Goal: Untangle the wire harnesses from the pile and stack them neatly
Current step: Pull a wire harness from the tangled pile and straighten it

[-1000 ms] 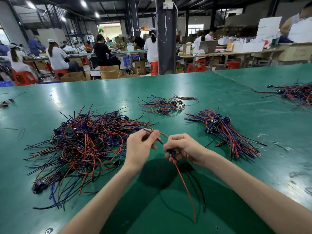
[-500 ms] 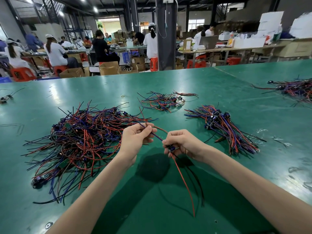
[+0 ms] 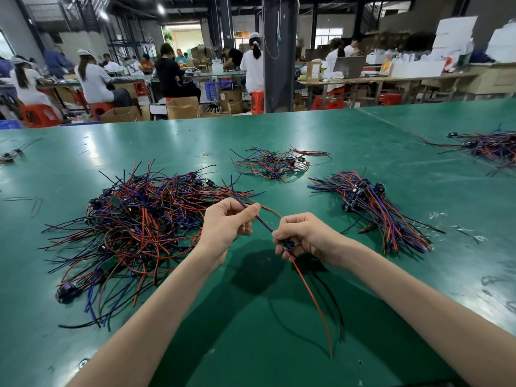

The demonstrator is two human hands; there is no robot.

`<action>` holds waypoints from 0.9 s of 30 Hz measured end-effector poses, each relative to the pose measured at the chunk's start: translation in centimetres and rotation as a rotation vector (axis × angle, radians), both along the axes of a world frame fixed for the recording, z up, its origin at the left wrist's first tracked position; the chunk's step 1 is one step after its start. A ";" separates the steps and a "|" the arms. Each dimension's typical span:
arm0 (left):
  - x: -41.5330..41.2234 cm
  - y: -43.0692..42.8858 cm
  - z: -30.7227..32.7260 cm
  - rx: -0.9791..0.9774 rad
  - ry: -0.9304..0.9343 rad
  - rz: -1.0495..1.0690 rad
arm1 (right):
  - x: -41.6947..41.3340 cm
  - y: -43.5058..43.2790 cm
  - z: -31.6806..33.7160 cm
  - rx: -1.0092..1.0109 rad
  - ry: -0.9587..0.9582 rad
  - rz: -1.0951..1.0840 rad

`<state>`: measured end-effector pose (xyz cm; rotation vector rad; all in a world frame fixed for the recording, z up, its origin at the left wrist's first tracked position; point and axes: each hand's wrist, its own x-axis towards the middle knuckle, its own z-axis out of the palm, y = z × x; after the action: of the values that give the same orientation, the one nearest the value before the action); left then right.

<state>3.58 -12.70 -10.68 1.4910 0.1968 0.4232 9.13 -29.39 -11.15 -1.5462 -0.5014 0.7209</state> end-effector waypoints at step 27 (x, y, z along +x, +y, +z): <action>0.6 1.7 -0.5 0.095 -0.080 0.155 | -0.2 0.2 -0.1 -0.012 -0.022 0.010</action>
<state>4.18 -10.96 -11.23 1.5544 0.2323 0.6238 8.89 -29.21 -11.22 -1.5651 -0.5220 0.7163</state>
